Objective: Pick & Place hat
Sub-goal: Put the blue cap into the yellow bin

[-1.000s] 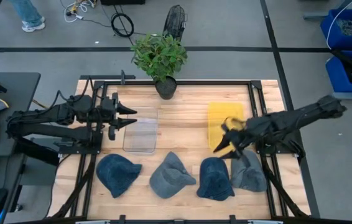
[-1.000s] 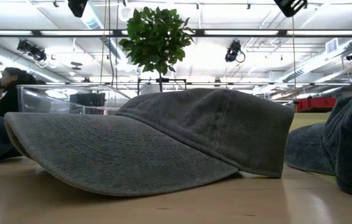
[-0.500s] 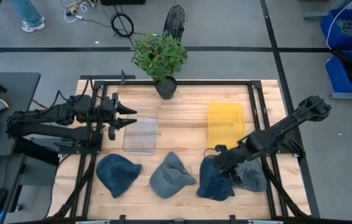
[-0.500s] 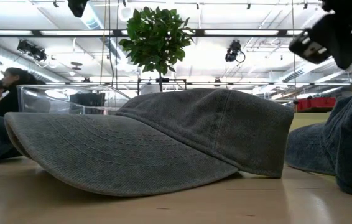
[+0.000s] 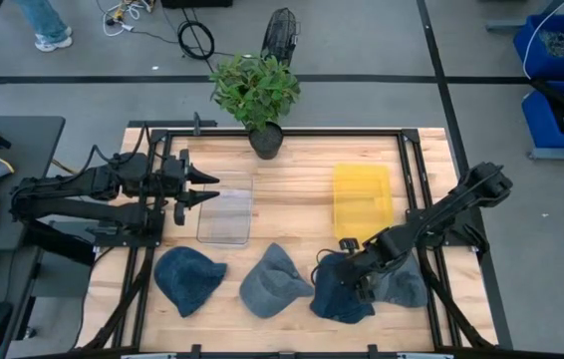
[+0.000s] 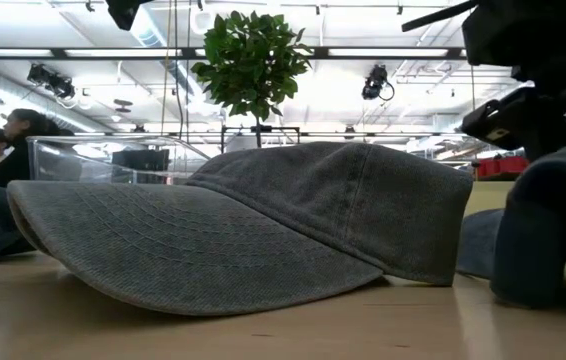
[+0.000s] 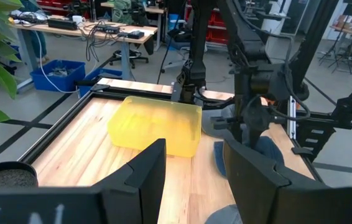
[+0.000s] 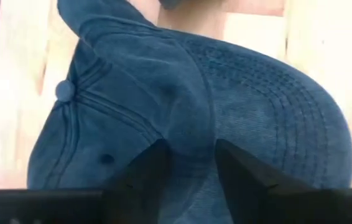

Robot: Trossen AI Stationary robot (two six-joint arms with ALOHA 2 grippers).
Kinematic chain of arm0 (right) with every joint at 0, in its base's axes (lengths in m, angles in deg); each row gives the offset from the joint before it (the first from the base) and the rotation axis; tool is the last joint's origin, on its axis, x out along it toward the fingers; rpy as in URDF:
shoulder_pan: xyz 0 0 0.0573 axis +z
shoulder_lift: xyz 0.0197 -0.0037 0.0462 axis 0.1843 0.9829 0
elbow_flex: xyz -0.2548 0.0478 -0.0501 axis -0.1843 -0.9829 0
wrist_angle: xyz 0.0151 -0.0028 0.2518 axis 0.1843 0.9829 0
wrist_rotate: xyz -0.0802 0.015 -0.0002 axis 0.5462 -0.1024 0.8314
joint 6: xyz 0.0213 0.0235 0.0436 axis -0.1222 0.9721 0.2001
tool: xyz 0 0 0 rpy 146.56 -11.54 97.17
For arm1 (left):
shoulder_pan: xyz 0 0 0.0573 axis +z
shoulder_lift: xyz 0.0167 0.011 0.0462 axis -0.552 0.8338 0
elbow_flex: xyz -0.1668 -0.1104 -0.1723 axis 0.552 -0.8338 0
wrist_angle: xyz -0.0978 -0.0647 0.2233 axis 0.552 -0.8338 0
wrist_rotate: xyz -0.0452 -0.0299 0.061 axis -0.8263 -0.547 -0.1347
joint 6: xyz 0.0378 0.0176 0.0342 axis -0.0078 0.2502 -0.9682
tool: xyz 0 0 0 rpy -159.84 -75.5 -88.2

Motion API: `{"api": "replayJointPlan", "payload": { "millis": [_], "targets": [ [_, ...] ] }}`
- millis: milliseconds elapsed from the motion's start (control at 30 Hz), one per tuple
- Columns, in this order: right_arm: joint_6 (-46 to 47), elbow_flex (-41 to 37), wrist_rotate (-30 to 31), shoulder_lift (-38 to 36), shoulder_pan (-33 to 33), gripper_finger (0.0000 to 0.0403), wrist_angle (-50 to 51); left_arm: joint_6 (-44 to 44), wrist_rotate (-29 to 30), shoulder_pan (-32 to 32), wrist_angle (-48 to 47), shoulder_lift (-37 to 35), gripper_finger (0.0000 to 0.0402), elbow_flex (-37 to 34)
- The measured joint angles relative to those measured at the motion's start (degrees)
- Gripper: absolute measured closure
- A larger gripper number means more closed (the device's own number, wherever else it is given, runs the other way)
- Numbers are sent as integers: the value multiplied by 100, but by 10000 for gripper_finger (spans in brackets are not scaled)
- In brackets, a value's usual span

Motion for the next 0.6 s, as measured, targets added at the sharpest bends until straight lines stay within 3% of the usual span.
{"api": "replayJointPlan", "payload": {
  "millis": [233, 467, 600],
  "targets": [
    [-90, -17, 85, -11, -2, 388, -251, 3, 0, 0, 2, 0, 236, 0],
    [-134, 208, -337, -196, -3, 389, -558, 8, 0, 0, 4, 0, 236, 0],
    [-315, 895, -316, -386, -4, 396, 294, 9, 0, 0, 4, 0, 236, 0]
  ]
}}
